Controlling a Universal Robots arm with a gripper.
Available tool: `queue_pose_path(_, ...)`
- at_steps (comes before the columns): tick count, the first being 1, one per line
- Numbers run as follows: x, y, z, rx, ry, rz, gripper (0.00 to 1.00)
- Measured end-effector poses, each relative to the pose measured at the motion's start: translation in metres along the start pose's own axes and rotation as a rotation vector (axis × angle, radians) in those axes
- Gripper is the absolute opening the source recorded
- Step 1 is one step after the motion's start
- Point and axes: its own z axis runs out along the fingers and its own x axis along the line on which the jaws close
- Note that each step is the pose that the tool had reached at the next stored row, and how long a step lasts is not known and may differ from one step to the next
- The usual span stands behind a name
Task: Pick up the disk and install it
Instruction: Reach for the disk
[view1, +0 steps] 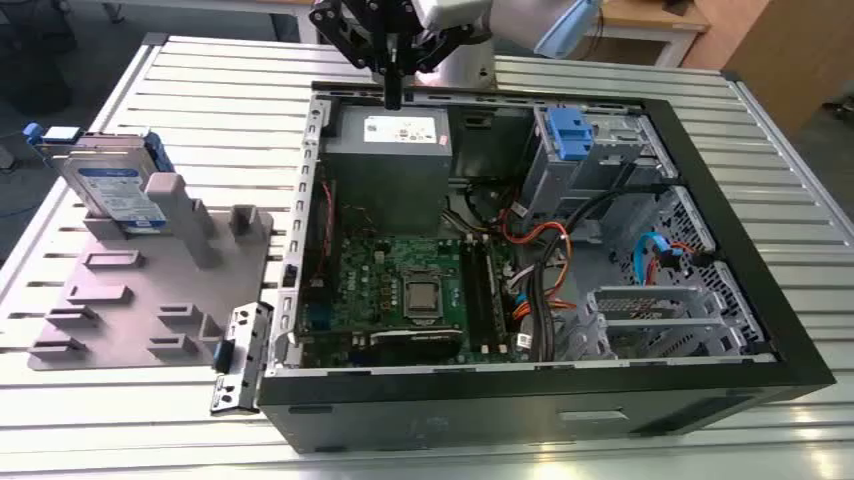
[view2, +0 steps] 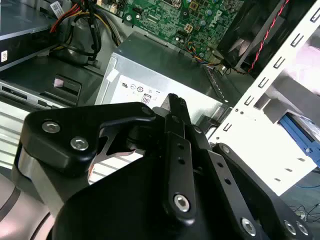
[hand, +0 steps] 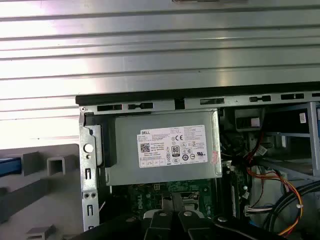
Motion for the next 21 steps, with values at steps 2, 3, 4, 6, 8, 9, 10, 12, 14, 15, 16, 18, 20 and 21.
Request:
queue_pose_path(2, 0.0000, 0.0000, 0.0000, 0.0000, 0.0000, 0.000, 0.11)
queue_pose_path(3, 0.0000, 0.0000, 0.0000, 0.0000, 0.0000, 0.000, 0.11)
queue_pose_path(4, 0.0001, 0.0000, 0.0000, 0.0000, 0.0000, 0.000, 0.11)
queue_pose_path(6, 0.0004, 0.0000, 0.0000, 0.0001, 0.0000, 0.000, 0.11)
queue_pose_path(8, 0.0013, -0.0001, 0.0000, 0.0000, 0.0000, 0.000, 0.11)
queue_pose_path(9, 0.0018, -0.0001, 0.0000, -0.0001, -0.0001, 0.000, 0.11)
queue_pose_path(10, 0.0024, -0.0002, 0.0000, -0.0001, -0.0001, 0.000, 0.11)
queue_pose_path(12, 0.0036, -0.0003, -0.0001, 0.0000, 0.0000, 0.000, 0.11)
queue_pose_path(14, 0.0048, -0.0003, -0.0001, 0.0000, 0.0000, 0.000, 0.11)
queue_pose_path(15, 0.0049, -0.0003, -0.0001, 0.0000, 0.0000, 0.000, 0.11)
queue_pose_path(16, 0.0051, -0.0004, -0.0001, 0.0000, 0.0000, 0.000, 0.11)
queue_pose_path(18, 0.0053, -0.0004, -0.0002, 0.0000, 0.0000, 0.000, 0.11)
queue_pose_path(20, 0.0057, -0.0004, -0.0001, 0.0000, 0.0000, 0.000, 0.11)
queue_pose_path(21, 0.0060, -0.0004, -0.0002, 0.0000, 0.0000, 0.000, 0.11)
